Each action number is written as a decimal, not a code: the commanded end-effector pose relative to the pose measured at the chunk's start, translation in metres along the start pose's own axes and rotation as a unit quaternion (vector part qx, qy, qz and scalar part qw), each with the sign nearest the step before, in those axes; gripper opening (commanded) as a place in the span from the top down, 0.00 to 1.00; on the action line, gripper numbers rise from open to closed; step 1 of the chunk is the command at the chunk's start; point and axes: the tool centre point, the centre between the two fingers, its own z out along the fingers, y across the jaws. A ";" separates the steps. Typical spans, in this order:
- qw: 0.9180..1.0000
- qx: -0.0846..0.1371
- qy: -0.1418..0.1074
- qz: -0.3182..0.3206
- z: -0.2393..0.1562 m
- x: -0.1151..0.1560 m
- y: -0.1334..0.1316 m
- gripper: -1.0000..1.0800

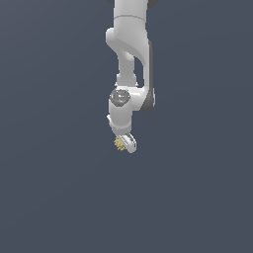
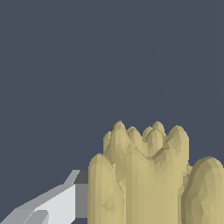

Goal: Pick up the object and move it to a goal position.

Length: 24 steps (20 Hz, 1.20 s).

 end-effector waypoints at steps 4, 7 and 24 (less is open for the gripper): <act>1.000 -0.001 0.000 0.000 0.001 0.000 0.000 1.00; 1.000 0.000 0.000 0.000 -0.001 0.001 0.000 1.00; 1.000 -0.001 0.001 0.000 -0.058 0.077 -0.020 1.00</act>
